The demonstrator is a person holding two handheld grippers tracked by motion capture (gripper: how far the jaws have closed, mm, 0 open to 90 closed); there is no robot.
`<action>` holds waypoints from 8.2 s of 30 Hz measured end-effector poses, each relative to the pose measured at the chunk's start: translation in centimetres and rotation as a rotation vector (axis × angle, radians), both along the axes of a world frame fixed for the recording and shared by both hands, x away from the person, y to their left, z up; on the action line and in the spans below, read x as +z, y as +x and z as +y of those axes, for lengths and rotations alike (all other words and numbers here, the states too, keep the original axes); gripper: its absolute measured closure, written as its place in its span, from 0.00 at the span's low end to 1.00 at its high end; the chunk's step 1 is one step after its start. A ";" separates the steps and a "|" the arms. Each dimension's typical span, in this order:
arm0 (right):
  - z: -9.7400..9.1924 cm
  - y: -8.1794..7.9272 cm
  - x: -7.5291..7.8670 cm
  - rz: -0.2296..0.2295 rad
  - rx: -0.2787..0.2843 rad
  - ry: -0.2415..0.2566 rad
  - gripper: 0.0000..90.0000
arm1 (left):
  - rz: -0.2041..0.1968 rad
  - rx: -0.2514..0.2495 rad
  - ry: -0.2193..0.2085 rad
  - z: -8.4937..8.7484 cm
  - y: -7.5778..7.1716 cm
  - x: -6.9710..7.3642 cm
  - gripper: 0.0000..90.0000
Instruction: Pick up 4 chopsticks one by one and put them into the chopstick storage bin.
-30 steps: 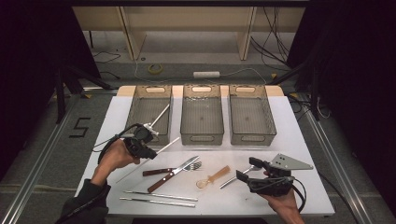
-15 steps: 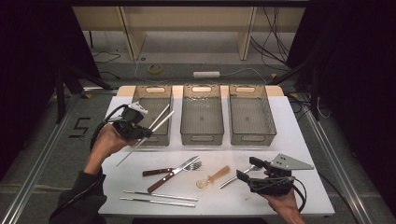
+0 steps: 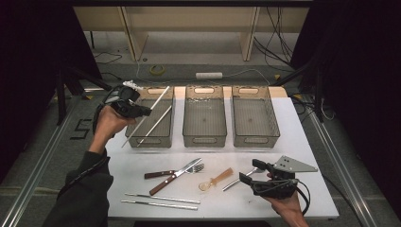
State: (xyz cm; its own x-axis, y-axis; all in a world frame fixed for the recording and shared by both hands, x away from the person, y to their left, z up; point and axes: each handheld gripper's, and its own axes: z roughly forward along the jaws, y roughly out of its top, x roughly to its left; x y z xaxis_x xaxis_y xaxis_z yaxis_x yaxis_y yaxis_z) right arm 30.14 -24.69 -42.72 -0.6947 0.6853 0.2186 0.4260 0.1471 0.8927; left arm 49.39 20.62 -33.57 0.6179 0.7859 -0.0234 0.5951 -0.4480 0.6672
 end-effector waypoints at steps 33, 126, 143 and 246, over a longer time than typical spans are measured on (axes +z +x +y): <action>0.0 0.1 -0.1 0.008 0.006 0.001 0.29 | -0.041 0.137 -0.054 1.7 5.8 -2.1 0.93; 0.6 -0.1 0.0 0.007 0.025 -0.021 0.29 | 0.099 -0.336 0.053 -5.3 -15.3 -7.6 0.34; 0.6 -0.1 0.0 0.005 0.026 -0.022 0.29 | 0.158 -0.428 0.132 -6.2 -17.4 -8.9 0.35; 1.0 -0.1 -0.1 0.014 0.044 -0.037 0.29 | 0.228 -0.755 0.445 -7.8 -18.9 -12.5 0.94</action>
State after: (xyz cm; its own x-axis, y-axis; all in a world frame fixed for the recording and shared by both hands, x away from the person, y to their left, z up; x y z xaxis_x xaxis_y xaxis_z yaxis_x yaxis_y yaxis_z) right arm 30.08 -23.74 -42.83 -0.7211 0.6624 0.2032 0.4306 0.1987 0.8804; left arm 30.47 12.83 -46.12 0.9903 0.1387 0.0007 0.1345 -0.9612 0.2409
